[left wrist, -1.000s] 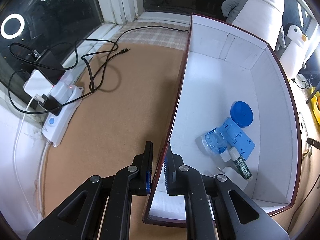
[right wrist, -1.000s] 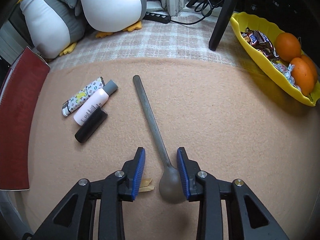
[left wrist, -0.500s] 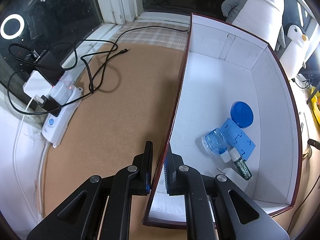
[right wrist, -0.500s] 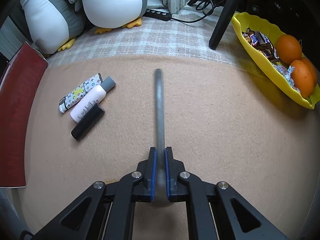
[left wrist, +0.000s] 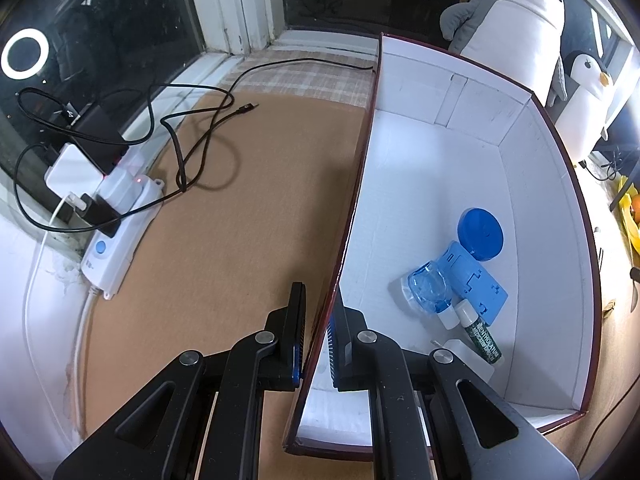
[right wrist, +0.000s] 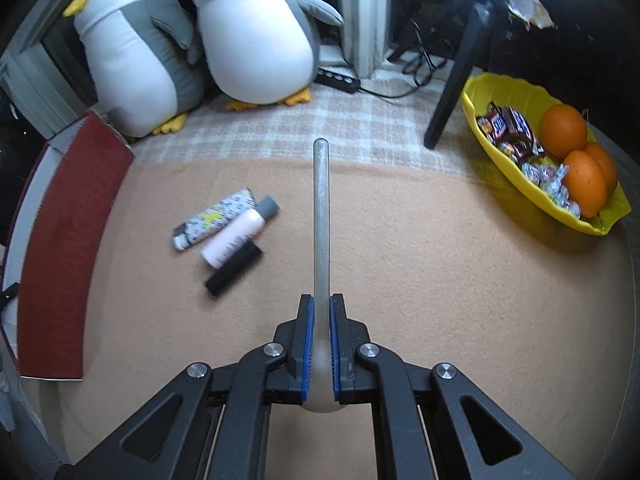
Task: Organize rigid objects
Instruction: 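Carry the metal spoon into the box and open the right tool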
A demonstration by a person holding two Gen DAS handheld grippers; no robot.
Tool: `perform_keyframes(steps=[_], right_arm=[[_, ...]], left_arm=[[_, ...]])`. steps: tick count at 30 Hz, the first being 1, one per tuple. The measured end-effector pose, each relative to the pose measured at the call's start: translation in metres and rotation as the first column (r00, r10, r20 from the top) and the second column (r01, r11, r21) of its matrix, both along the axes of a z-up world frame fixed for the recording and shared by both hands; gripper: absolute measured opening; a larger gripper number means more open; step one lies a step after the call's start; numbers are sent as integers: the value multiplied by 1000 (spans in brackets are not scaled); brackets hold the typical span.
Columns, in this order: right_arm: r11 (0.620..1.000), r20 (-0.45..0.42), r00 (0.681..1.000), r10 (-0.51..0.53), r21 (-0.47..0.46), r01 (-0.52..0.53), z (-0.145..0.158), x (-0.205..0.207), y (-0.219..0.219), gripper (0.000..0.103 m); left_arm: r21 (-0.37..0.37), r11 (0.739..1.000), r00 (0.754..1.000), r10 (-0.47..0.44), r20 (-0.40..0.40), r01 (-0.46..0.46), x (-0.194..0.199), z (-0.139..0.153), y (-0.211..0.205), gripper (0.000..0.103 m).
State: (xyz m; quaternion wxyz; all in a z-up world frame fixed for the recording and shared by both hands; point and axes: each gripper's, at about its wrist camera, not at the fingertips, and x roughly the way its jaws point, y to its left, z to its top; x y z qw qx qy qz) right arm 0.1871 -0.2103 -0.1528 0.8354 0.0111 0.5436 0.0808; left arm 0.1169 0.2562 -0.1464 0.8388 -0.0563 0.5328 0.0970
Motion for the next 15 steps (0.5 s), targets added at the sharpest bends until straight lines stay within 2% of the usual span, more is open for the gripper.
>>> perform_keyframes(steps=[7, 15], right_arm=[[994, 78, 992, 100, 41, -103, 44, -12, 52, 7], [958, 148, 957, 249, 105, -266, 90, -30, 141, 7]], left_arm=[[-14, 1000, 1000, 1, 17, -1, -4, 2, 1, 8], [-32, 1000, 999, 2, 38, -1, -7, 2, 4, 7]])
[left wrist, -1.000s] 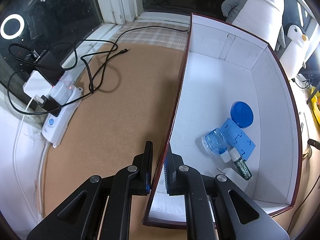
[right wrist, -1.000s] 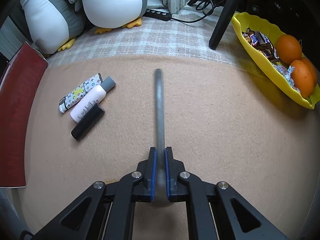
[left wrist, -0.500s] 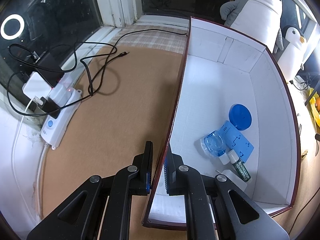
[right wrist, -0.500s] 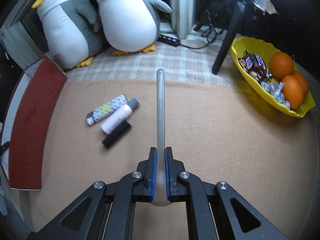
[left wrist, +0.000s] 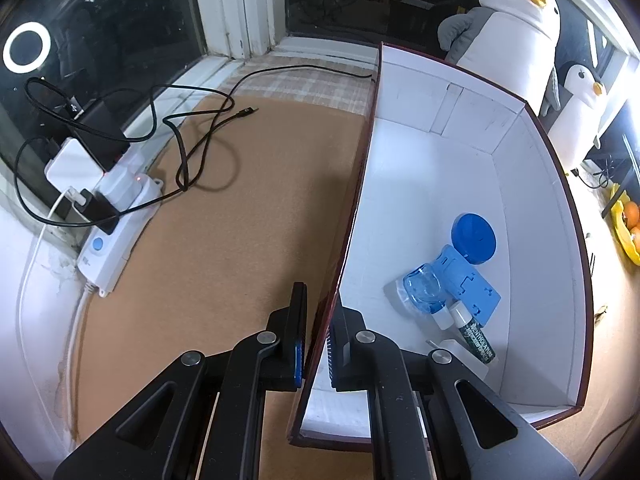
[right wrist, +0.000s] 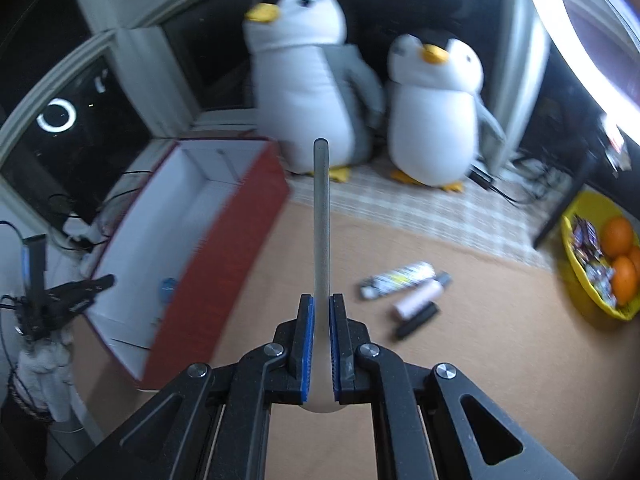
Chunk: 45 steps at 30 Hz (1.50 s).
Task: Organize rigid objects
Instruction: 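Carry the metal spoon into the box and open the right tool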
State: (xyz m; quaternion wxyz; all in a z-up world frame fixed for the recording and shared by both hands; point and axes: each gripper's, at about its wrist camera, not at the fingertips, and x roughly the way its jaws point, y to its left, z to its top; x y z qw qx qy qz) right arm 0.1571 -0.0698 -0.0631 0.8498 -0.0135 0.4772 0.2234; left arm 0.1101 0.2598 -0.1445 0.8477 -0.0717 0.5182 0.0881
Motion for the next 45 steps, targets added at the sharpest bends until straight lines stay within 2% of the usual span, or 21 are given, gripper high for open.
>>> perform_keyframes(steps=[7, 15, 25, 36, 37, 38, 39, 41, 45], right_arm=[[993, 4, 993, 116, 34, -116, 12, -6, 83, 7], [984, -66, 982, 179, 26, -178, -17, -1, 159, 7], [978, -118, 974, 195, -51, -202, -58, 2, 198, 7], [963, -120, 969, 217, -135, -232, -77, -5, 210, 7], [962, -119, 968, 219, -138, -234, -78, -4, 211, 8], [962, -120, 968, 222, -138, -237, -78, -4, 211, 15], [962, -117, 968, 223, -137, -238, -78, -4, 211, 27], [963, -95, 970, 226, -130, -237, -74, -6, 209, 42], [965, -65, 969, 238, -96, -243, -60, -10, 202, 43]], left_arm=[[-18, 1000, 1000, 0, 20, 1, -6, 0, 3, 7], [-43, 999, 999, -1, 35, 3, -9, 0, 6, 7], [-55, 998, 999, -5, 44, 7, -10, 0, 6, 7], [-51, 999, 999, -2, 40, 4, -10, 0, 6, 7], [-51, 999, 999, -2, 39, 4, -10, 0, 5, 7], [-50, 999, 999, -2, 37, 4, -10, 0, 6, 7], [-50, 999, 999, -1, 36, 3, -10, 1, 5, 7], [-54, 999, 1000, 1, 30, 0, -10, 0, 5, 7], [-54, 999, 1000, 0, 23, 1, -12, -2, 5, 7]])
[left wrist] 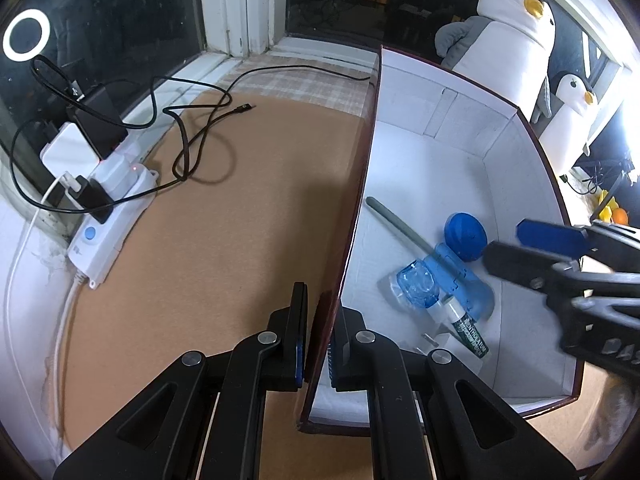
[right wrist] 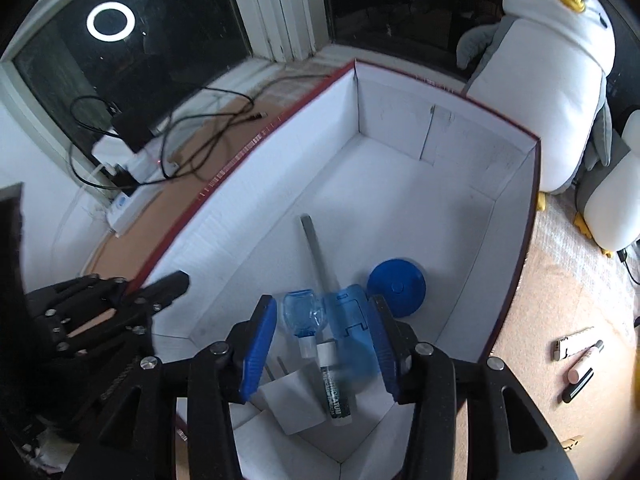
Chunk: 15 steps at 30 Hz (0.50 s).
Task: Organize rigid objects
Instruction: 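Carry the metal spoon into the box and open the right tool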
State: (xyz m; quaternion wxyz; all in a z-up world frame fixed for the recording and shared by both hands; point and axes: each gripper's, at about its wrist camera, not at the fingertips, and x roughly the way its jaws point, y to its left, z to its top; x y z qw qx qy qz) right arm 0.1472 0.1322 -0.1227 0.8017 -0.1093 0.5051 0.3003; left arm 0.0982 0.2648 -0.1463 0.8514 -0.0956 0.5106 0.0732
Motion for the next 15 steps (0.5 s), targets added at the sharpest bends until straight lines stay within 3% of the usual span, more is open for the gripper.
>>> perform_keyframes(steps=[8, 15], right_arm=[[997, 25, 999, -42, 64, 40, 28, -9, -49, 44], [976, 7, 982, -187, 110, 185, 34, -6, -142, 44]], left_arm=[[5, 1000, 1000, 6, -25, -6, -1, -2, -1, 9], [29, 999, 998, 29, -50, -28, -2, 0, -4, 9]])
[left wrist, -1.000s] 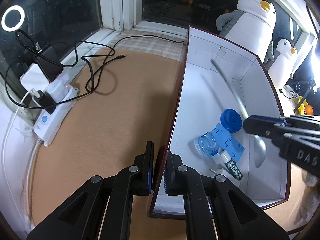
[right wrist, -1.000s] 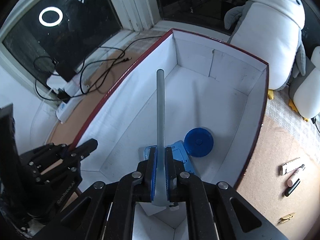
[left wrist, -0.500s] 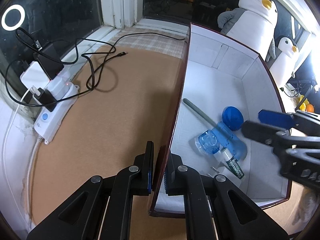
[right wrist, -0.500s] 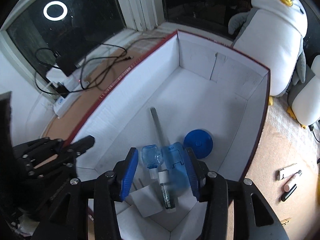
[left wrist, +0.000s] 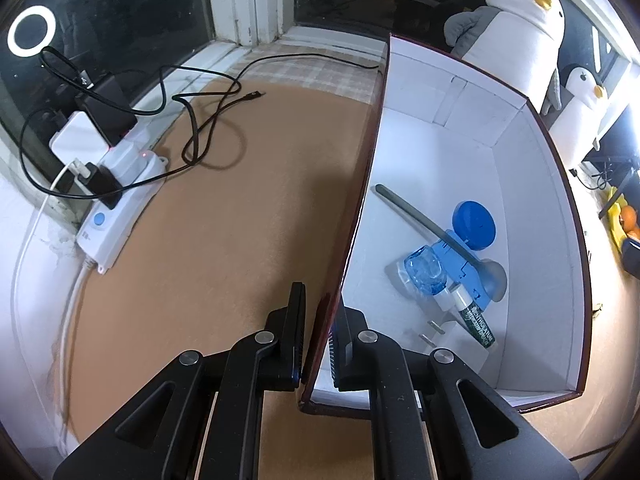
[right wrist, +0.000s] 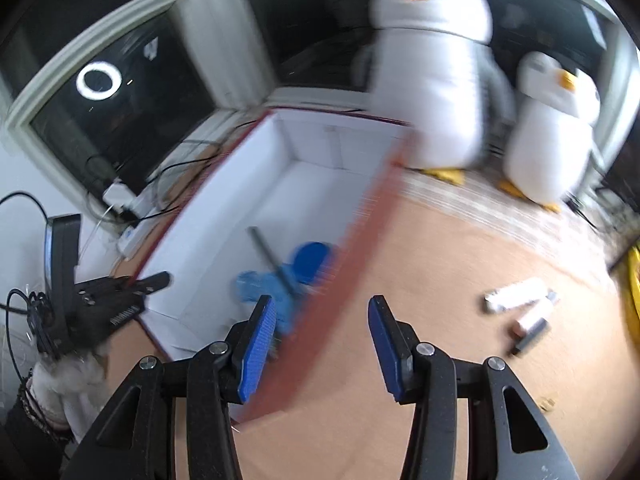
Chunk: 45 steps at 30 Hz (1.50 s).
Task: Organize rigid objects
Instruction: 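Carry the metal spoon into the box and open the right tool, then reach the right tool to the wooden clothespin and grasp it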
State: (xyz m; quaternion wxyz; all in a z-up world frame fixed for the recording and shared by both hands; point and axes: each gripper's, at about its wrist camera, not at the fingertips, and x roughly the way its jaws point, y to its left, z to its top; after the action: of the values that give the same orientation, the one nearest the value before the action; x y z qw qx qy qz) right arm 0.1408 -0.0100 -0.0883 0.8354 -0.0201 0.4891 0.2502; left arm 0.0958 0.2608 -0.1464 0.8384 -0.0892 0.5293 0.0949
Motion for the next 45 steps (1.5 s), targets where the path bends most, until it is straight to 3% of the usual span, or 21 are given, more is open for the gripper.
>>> perform_keyframes(steps=[8, 19, 27, 32, 45], right_arm=[[987, -48, 986, -159, -9, 158, -19, -4, -96, 44], [947, -40, 946, -322, -22, 321, -33, -20, -152, 44], [878, -99, 873, -478, -20, 478, -54, -32, -180, 44], [818, -174, 806, -566, 4, 575, -71, -33, -195, 44], [734, -236, 708, -666, -42, 677, -101, -2, -198, 44]], left_arm=[[0, 999, 999, 40, -21, -40, 0, 6, 1, 11], [32, 999, 999, -28, -34, 29, 7, 11, -7, 14], [0, 994, 994, -108, -32, 108, 17, 12, 1, 14], [-15, 985, 985, -171, -31, 171, 22, 8, -3, 14], [5, 965, 965, -260, -25, 261, 29, 3, -5, 13]])
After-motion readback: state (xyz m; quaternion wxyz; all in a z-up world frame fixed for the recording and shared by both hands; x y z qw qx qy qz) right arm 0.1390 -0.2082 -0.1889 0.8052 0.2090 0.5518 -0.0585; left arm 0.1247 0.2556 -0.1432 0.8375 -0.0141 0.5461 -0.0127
